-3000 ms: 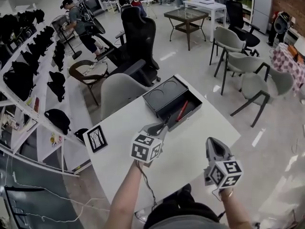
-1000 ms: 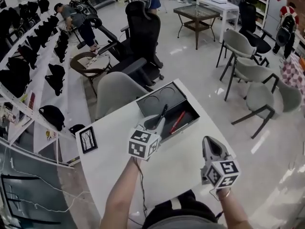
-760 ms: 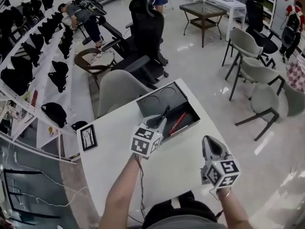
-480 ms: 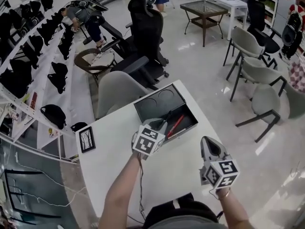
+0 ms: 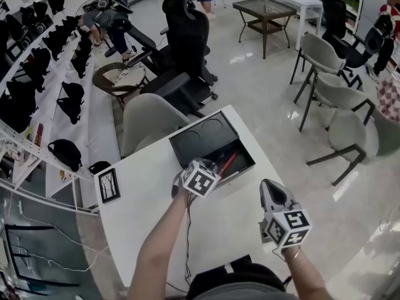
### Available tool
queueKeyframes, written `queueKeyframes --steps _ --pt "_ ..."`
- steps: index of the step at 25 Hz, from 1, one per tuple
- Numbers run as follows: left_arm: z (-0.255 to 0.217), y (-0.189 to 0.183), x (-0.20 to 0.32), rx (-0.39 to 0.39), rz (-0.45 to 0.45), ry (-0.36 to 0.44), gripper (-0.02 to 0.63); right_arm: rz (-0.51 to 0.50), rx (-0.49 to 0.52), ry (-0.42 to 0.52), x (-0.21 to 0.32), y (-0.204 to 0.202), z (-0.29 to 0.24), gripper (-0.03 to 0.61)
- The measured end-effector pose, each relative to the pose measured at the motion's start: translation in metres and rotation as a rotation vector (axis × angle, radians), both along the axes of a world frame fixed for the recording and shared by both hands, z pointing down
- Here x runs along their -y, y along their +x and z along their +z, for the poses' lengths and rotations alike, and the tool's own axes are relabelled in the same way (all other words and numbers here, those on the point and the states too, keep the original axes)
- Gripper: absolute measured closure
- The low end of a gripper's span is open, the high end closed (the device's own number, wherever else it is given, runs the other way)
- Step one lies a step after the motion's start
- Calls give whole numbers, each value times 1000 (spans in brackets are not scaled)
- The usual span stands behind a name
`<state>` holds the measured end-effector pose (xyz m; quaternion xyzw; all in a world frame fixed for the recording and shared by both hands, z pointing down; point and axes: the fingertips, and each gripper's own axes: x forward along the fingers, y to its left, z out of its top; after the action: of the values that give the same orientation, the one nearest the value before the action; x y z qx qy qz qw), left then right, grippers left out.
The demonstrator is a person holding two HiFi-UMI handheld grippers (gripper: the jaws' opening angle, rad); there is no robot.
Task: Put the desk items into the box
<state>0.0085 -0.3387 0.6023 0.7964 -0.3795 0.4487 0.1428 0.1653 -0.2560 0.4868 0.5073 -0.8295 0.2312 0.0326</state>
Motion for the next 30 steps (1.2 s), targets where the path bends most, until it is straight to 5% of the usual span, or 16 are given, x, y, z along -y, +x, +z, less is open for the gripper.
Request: queueKeyframes --steps 17,30 --pt "44 5 0 172 59 -152 568 -9 -19 -23 4 -3 7 574" --pt "46 8 0 162 81 -155 558 -19 -18 -29 3 -4 7 574"
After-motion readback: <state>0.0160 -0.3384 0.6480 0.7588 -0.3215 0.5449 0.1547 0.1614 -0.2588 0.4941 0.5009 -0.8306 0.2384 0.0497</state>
